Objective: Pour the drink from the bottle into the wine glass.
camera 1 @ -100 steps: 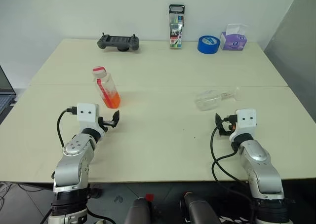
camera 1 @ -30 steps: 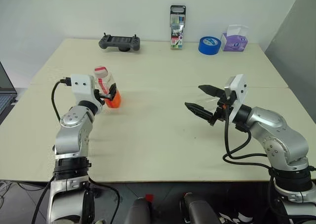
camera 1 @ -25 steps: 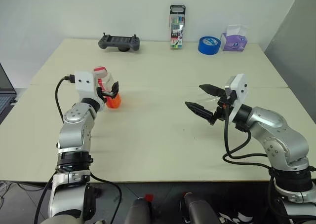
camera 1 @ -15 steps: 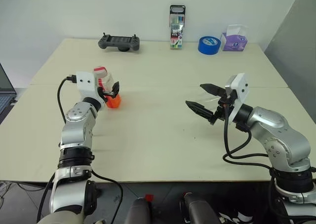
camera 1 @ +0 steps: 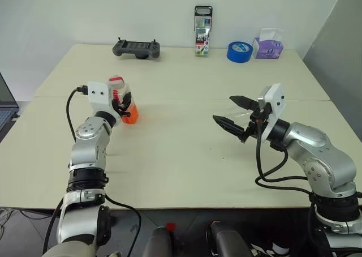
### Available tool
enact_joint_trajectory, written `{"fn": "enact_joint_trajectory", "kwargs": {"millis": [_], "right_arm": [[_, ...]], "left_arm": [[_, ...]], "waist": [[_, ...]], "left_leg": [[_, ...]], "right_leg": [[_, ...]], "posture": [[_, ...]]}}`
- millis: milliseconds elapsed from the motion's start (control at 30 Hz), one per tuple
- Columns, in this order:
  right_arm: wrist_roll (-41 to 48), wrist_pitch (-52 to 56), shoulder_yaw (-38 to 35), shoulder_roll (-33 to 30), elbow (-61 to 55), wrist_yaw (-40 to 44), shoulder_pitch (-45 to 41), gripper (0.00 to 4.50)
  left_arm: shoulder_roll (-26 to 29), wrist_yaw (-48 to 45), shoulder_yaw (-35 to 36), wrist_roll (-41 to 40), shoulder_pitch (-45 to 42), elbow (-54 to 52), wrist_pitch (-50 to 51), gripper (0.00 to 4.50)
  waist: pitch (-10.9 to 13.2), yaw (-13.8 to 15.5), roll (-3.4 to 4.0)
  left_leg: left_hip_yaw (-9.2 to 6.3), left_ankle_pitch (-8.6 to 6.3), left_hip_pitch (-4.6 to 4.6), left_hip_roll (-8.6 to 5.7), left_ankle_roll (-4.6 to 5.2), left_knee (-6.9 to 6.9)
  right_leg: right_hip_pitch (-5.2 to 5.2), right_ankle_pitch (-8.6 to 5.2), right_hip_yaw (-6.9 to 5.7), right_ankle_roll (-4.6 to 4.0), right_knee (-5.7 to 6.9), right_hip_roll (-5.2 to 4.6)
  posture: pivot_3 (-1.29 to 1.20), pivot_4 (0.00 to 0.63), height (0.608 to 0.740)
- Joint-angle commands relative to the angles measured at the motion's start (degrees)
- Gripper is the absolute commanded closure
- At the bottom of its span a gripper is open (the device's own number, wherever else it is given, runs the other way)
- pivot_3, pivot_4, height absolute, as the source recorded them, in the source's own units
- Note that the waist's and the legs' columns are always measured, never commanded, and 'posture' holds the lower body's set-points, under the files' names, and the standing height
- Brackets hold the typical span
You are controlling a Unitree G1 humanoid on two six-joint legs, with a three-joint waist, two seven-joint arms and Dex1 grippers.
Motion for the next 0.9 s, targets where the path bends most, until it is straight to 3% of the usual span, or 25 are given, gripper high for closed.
{"fn": "enact_joint_trajectory", "kwargs": {"millis": [33, 900], "right_arm": [[0.6, -0.8, -1.6, -0.6, -1.6, 0.3, -0.1, 0.0], [0.3, -0.9, -1.0, -0.7, -0.2, 1.0, -1.5, 0.0]], "left_arm": [[0.5, 0.0, 0.5, -0.4, -2.0, -1.1, -1.6, 2.7], [1.1, -0.4, 0.0, -0.4, -0.3, -5.5, 3.4, 2.7]], "waist": [[0.0, 0.0, 0.0], [0.0, 0.0, 0.0]], "left_leg": [[0.0, 0.0, 0.0, 0.0, 0.0, 0.0], [0.0, 0.0, 0.0, -0.01, 0.0, 0.0]], "right_leg": [[0.0, 0.0, 0.0, 0.0, 0.0, 0.0], [0.0, 0.0, 0.0, 0.0, 0.0, 0.0]], "posture": [[0.0, 0.15, 0.74], [0.0, 0.15, 0.74]]}}
